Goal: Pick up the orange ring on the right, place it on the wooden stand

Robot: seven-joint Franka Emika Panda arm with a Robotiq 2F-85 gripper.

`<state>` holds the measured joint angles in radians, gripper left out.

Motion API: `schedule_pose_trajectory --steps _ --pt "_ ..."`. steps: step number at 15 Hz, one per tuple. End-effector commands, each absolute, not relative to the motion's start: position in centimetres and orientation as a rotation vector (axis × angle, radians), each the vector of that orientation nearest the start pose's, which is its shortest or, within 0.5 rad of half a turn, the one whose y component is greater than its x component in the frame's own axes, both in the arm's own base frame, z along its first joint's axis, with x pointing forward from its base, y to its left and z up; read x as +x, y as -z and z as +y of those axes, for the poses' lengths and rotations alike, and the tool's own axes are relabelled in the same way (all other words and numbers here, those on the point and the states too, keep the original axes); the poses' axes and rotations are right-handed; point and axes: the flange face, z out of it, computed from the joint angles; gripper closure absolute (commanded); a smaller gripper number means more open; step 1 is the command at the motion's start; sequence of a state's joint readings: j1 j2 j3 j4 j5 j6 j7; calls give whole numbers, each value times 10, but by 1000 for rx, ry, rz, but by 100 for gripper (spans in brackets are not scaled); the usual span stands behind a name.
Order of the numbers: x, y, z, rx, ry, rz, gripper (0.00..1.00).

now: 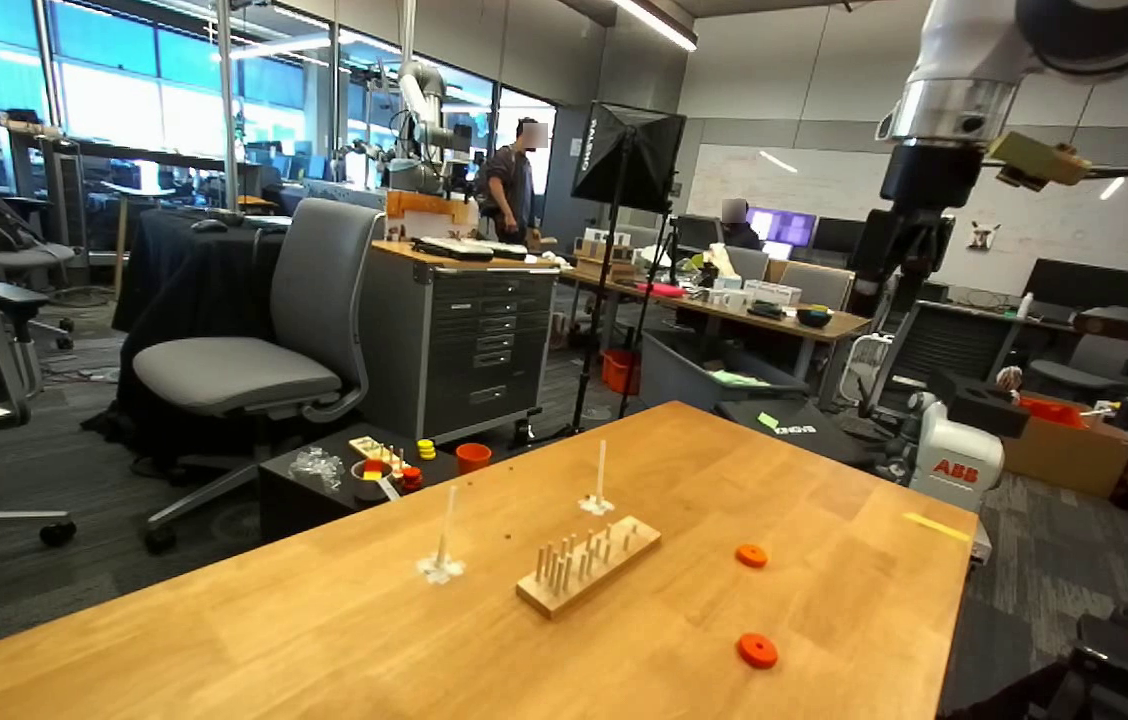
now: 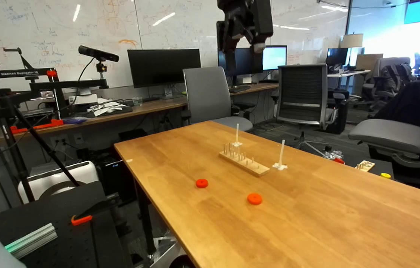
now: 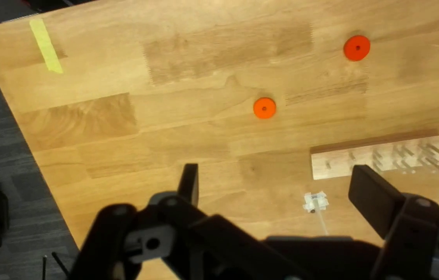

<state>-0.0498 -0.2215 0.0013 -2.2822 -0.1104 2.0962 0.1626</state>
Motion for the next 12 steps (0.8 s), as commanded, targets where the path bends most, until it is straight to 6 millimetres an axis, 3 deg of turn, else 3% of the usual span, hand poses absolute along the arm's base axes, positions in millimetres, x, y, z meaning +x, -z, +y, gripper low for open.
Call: schedule_pose_trajectory --steps 1,5,12 --pt "489 -441 -30 -3225 41 270 0" --pt "499 -434 -27 -3223 30 266 0" --pt "548 -369 -19 -3232 -144 315 0"
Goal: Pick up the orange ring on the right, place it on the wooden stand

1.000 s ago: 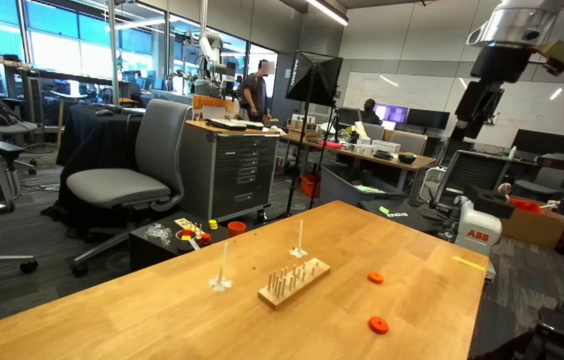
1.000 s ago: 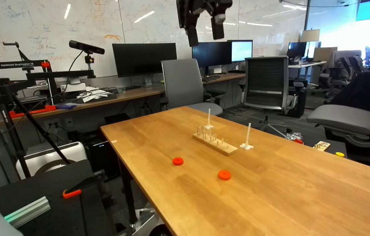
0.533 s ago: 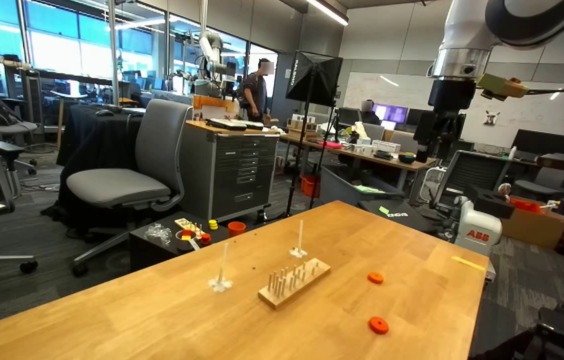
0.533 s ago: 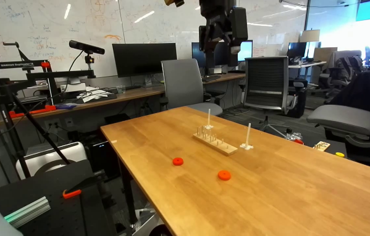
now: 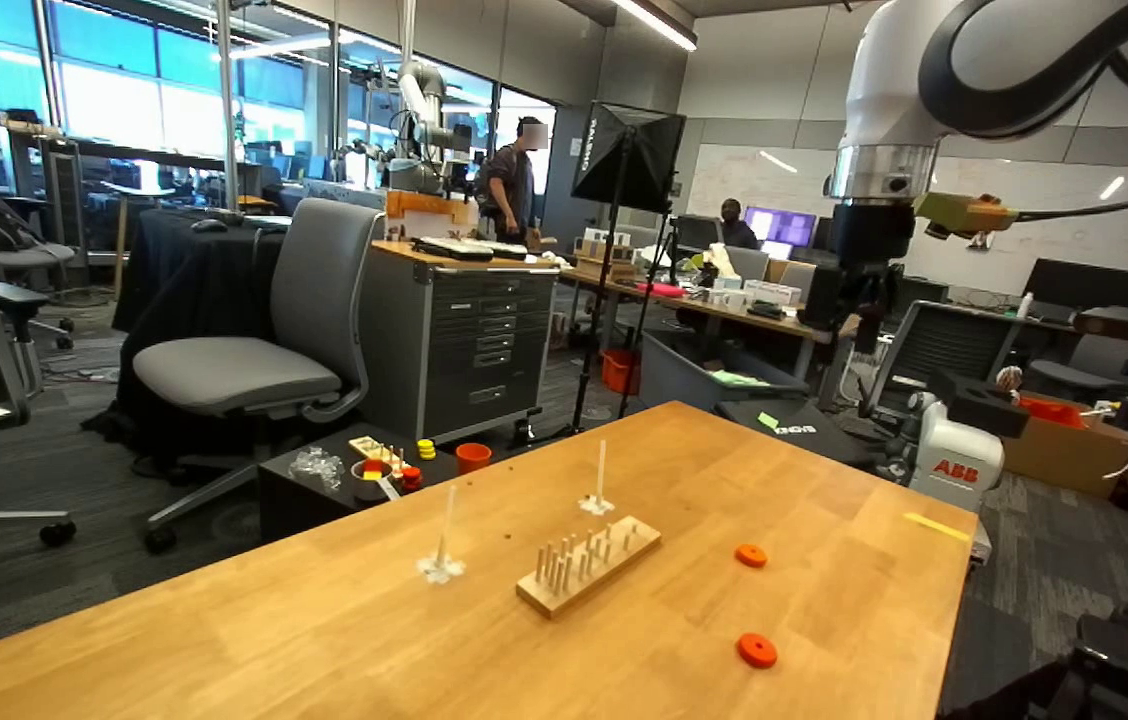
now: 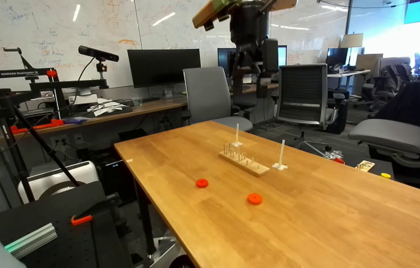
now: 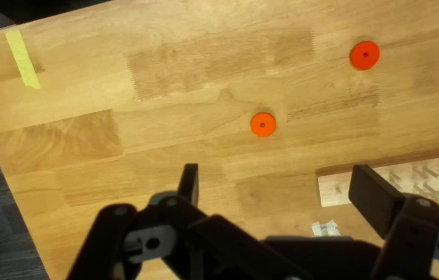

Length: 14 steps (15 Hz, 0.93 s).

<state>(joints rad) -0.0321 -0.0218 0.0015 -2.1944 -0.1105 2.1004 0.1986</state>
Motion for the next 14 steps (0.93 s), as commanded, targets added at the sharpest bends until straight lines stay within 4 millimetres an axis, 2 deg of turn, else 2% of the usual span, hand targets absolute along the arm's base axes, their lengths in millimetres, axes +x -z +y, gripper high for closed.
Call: schedule_pose_trajectory --steps 1,9,11,14 --pt "556 -359 -20 -3232 -175 324 0" --pt "608 -272 -21 -3242 -346 397 0" --pt "615 -248 -18 -3255 -388 407 0" --pt "615 -211 -13 -3265 -447 378 0"
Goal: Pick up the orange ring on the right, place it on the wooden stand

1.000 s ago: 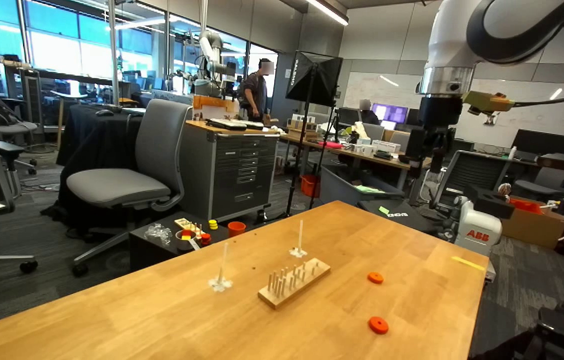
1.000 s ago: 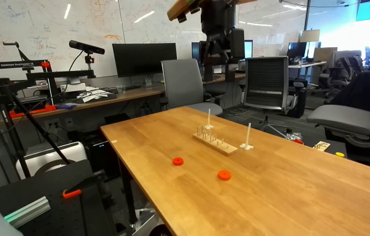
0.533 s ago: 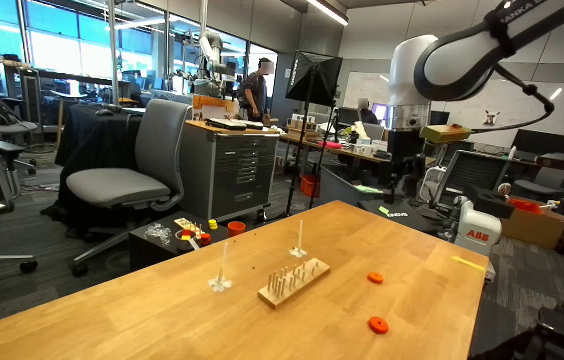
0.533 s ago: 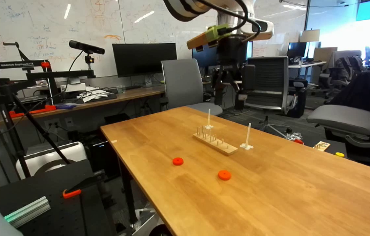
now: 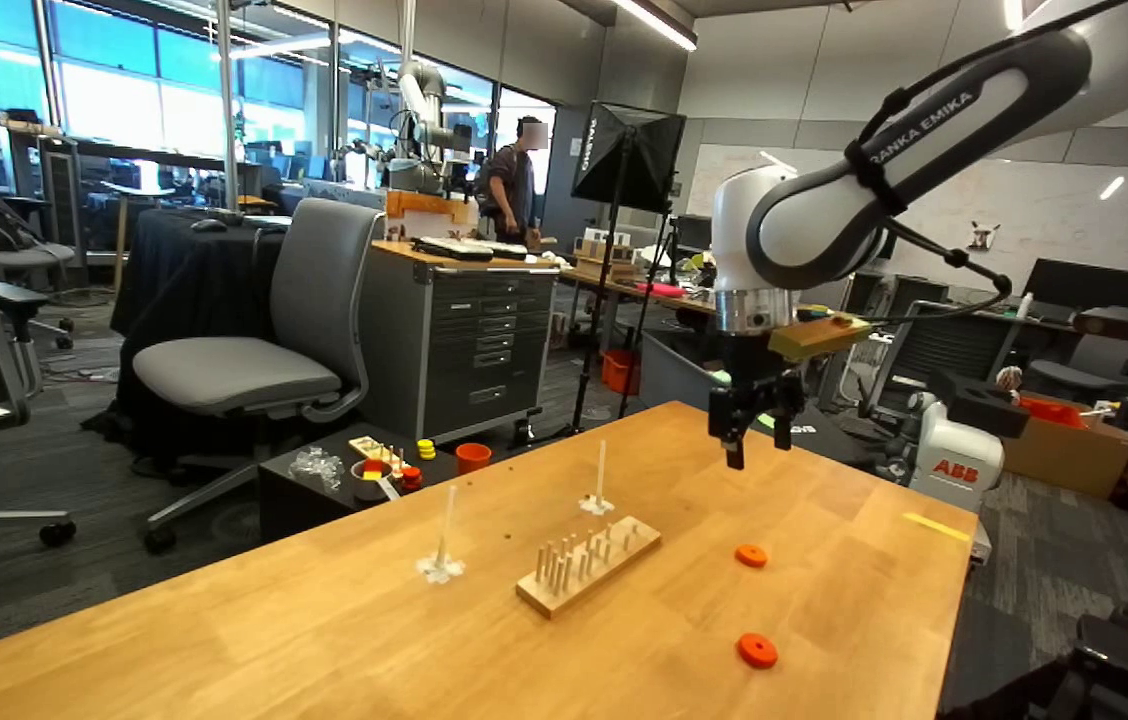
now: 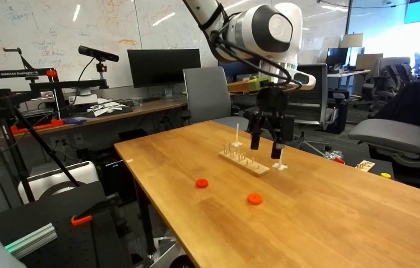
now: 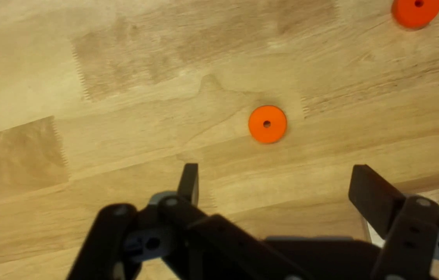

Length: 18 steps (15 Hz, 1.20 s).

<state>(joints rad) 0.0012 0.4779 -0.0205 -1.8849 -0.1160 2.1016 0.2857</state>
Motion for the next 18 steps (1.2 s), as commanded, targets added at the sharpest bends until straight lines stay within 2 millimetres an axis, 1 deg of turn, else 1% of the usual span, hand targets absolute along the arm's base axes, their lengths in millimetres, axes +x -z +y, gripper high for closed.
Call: schedule_pose_trajectory --steps 1,2,3,5,7,9,13,18 --pt "614 -201 -13 -3267 -480 383 0" --pt "613 -196 -15 -3279 -498 376 0" --pt "605 -200 -13 -3242 -480 362 0" --pt "605 -187 -15 -3253 -506 357 0" --pt "607 -185 -15 -3262 -513 355 0" --pt "611 -175 -14 -3262 -517 359 0" --pt "611 -152 -15 -3247 -546 310 0" --pt "612 -125 -14 -3132 -503 193 0"
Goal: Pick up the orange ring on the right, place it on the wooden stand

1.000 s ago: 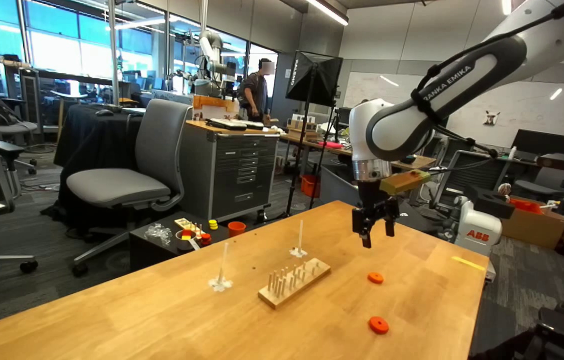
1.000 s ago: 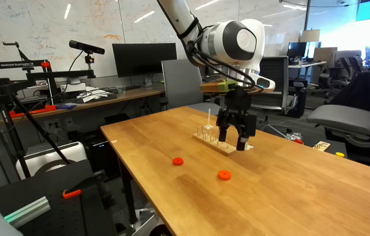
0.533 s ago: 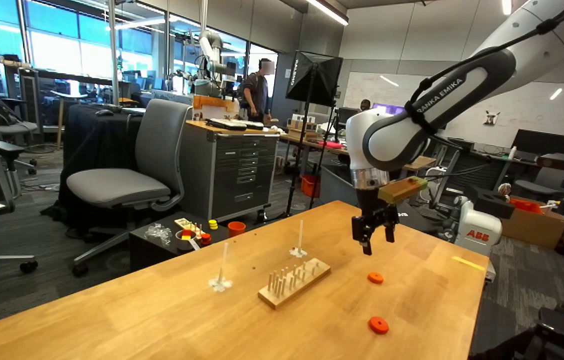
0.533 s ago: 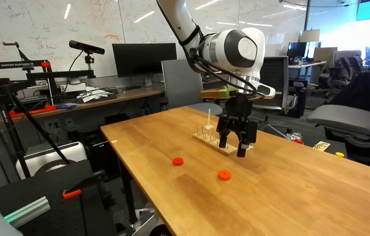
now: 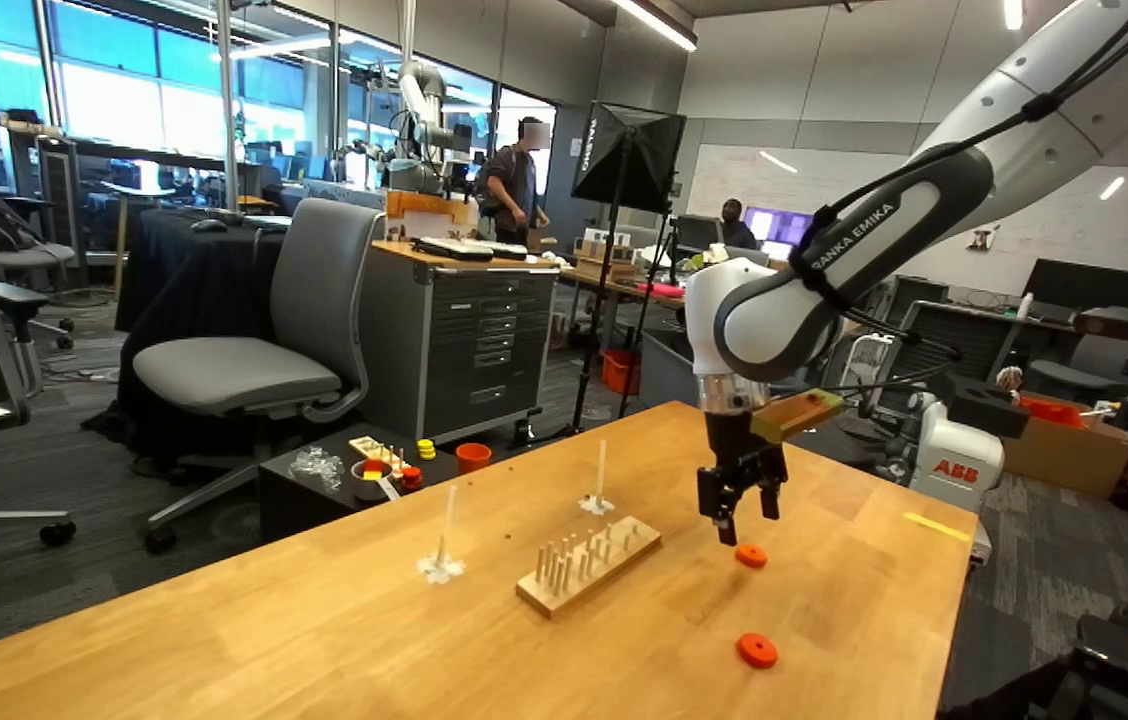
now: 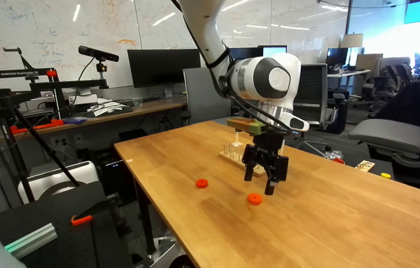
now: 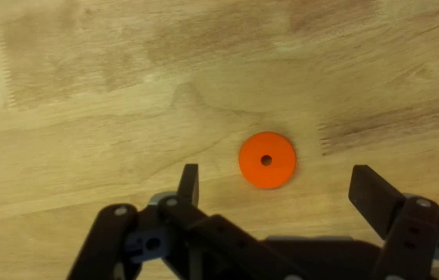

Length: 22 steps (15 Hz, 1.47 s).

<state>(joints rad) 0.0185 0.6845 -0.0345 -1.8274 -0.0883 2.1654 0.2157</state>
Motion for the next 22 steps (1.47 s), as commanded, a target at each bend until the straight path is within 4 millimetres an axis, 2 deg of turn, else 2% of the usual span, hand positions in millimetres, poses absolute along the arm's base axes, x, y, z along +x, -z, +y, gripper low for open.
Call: schedule_pose_trajectory --steps 1,5,12,16,17,18,19,22 --pt "612 -121 -15 -3110 -495 169 0" --pt "610 -113 -22 -3063 -473 105 0" --pt "600 -104 -35 -3041 -599 80 0" --pt "595 -101 -42 -3038 -597 75 0" --pt "596 -101 -44 -3040 -585 72 25" --pt "596 -102 -46 -3036 -577 69 26" --pt "597 -103 -50 -3036 -576 75 32" --pt "598 -109 -60 -3020 -588 70 57"
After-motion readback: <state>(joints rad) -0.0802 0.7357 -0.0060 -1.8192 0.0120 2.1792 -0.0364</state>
